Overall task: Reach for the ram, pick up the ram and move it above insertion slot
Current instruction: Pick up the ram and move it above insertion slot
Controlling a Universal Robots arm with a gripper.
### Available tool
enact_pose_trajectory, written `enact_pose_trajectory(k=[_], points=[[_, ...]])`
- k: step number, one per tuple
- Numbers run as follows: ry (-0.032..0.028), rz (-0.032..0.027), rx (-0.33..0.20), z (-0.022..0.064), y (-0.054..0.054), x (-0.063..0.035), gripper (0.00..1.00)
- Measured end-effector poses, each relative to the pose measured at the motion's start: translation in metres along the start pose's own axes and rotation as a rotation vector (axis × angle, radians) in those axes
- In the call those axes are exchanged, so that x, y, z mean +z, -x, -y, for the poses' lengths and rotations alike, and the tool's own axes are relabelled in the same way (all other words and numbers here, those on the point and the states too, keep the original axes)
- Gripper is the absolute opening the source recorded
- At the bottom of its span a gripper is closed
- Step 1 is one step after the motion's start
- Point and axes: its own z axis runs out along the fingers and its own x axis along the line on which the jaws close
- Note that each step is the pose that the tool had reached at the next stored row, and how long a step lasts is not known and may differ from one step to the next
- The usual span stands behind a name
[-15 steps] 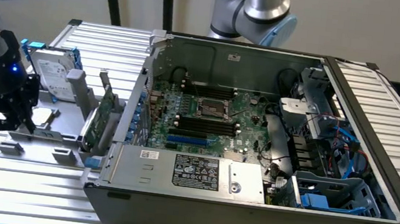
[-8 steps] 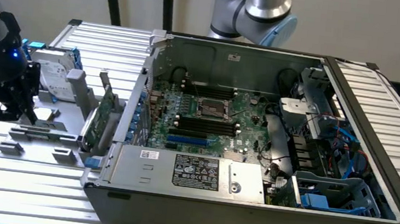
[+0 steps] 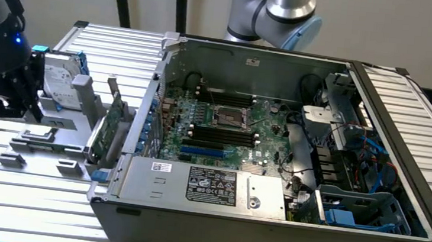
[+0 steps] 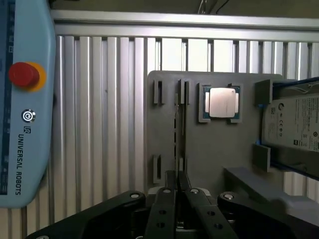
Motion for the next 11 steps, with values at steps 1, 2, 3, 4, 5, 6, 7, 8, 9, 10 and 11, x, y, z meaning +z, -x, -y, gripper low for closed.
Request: enact_pose_trajectory(k=[1,2,3,4,5,6,7,8,9,10,11], points=[[0.0002,0.0032,-0.004,0.0014,0.0,-0.0032,0.13],[0.0006,0.0062,-0.007,0.0028,0.0,-0.0065,0.13],[0.0006,0.0095,-0.011,0.0042,0.001,-0.0097,0.13],[0.001,0.013,-0.015,0.0058,0.001,-0.0132,0.13],[0.0013,0.0161,-0.019,0.0072,0.001,-0.0165,0.13],[0.0014,0.0194,-0.022,0.0086,0.001,-0.0197,0.13],[0.0016,0.0227,-0.026,0.01,0.001,-0.0229,0.13],[0.002,0.0259,-0.03,0.0115,0.002,-0.026,0.13],[0.0021,0.0294,-0.033,0.013,0.002,-0.0291,0.13],[0.0023,0.0328,-0.036,0.0144,0.002,-0.0319,0.13],[0.0025,0.0369,-0.04,0.0162,0.002,-0.0349,0.13]])
